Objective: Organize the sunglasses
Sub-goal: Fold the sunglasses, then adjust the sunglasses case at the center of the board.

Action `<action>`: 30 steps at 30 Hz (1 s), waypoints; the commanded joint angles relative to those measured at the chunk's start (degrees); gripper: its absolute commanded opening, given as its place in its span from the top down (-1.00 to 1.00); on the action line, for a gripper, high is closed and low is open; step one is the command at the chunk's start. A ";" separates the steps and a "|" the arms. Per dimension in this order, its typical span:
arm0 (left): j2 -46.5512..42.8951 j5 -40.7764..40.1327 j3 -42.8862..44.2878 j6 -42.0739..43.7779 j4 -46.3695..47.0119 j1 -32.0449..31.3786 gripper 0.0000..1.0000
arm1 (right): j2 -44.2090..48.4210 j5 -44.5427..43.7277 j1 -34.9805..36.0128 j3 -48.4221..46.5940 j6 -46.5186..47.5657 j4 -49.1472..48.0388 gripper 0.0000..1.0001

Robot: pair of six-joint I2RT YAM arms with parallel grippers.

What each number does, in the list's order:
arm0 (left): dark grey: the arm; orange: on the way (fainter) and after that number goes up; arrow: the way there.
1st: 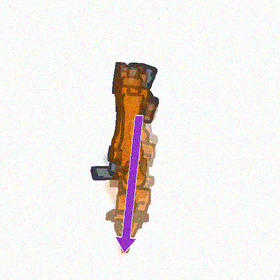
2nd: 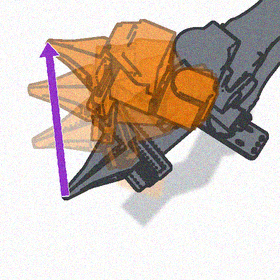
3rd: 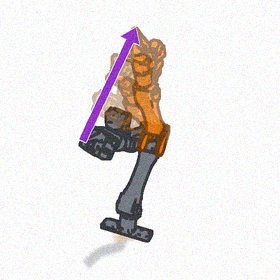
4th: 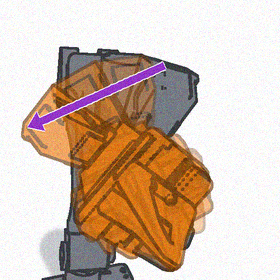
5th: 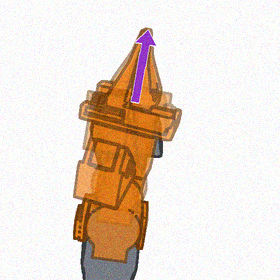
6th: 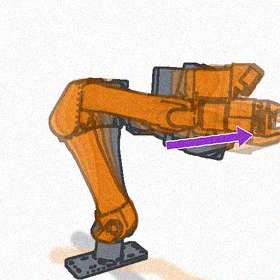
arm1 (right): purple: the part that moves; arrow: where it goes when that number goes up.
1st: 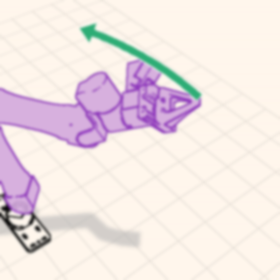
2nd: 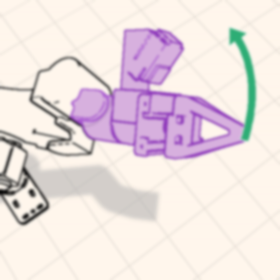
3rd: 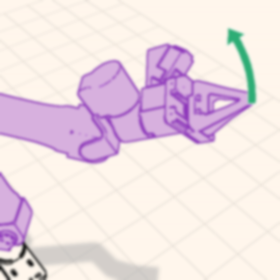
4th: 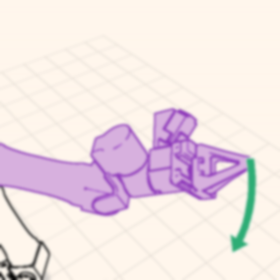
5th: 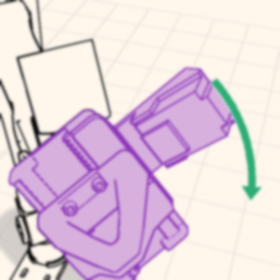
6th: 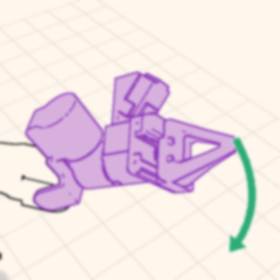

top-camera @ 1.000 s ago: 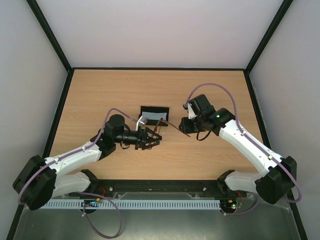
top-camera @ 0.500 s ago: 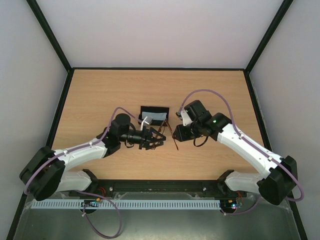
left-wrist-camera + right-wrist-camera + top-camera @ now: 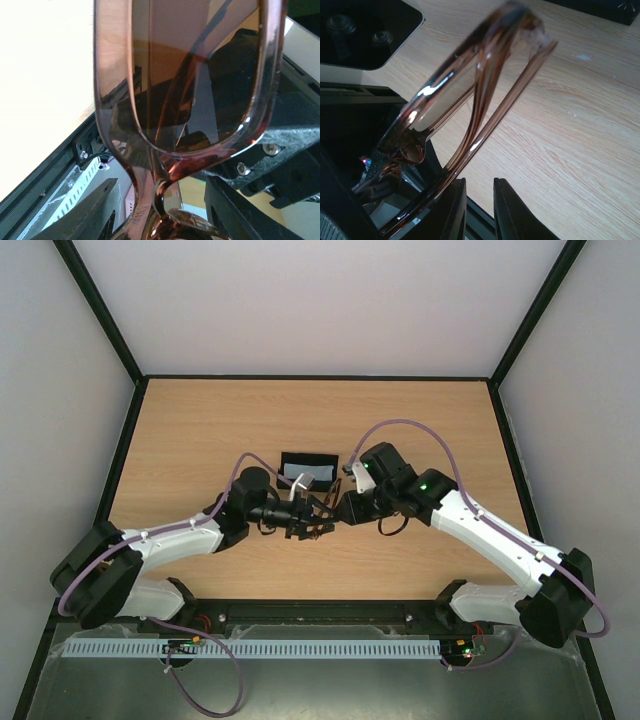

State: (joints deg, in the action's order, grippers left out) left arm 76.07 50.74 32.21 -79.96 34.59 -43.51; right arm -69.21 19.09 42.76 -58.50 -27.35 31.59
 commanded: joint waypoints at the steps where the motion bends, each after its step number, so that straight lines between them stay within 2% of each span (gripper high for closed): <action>1: 1.23 0.06 2.23 -0.19 4.40 -0.92 0.55 | -1.10 0.91 1.36 -2.30 -2.19 -2.00 0.64; 9: 2.37 -0.02 2.62 -0.65 5.85 -1.40 0.55 | 0.56 -2.87 1.73 -0.71 -2.16 -2.24 0.61; 13: 1.49 -0.22 1.11 -1.96 7.98 -0.81 0.55 | 7.36 -7.63 1.04 1.59 -2.88 0.25 0.48; 18: 1.10 0.21 -0.57 -5.63 14.55 0.14 0.55 | 15.77 -8.06 -2.54 4.76 -4.92 0.62 0.28; 20: 1.27 0.19 -1.76 -8.28 19.03 0.41 0.55 | 20.03 -5.45 -3.75 6.84 -7.13 -2.76 0.04; 23: 1.89 -0.13 -3.07 -11.94 24.76 0.53 0.55 | 25.38 -2.04 -4.38 10.08 -12.40 -8.68 -0.20; 26: 2.86 -0.32 -4.03 -14.98 30.22 0.53 0.55 | 28.10 1.51 -4.74 14.56 -18.00 -15.43 -0.23; 30: 3.82 -0.79 -4.85 -18.34 36.52 0.49 0.55 | 29.93 8.06 -5.49 21.80 -26.41 -30.79 -0.21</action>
State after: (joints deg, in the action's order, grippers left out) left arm 79.07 50.00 28.40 -93.97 59.27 -43.31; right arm -40.23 19.51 37.95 -42.52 -43.53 16.80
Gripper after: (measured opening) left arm 0.464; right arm 0.610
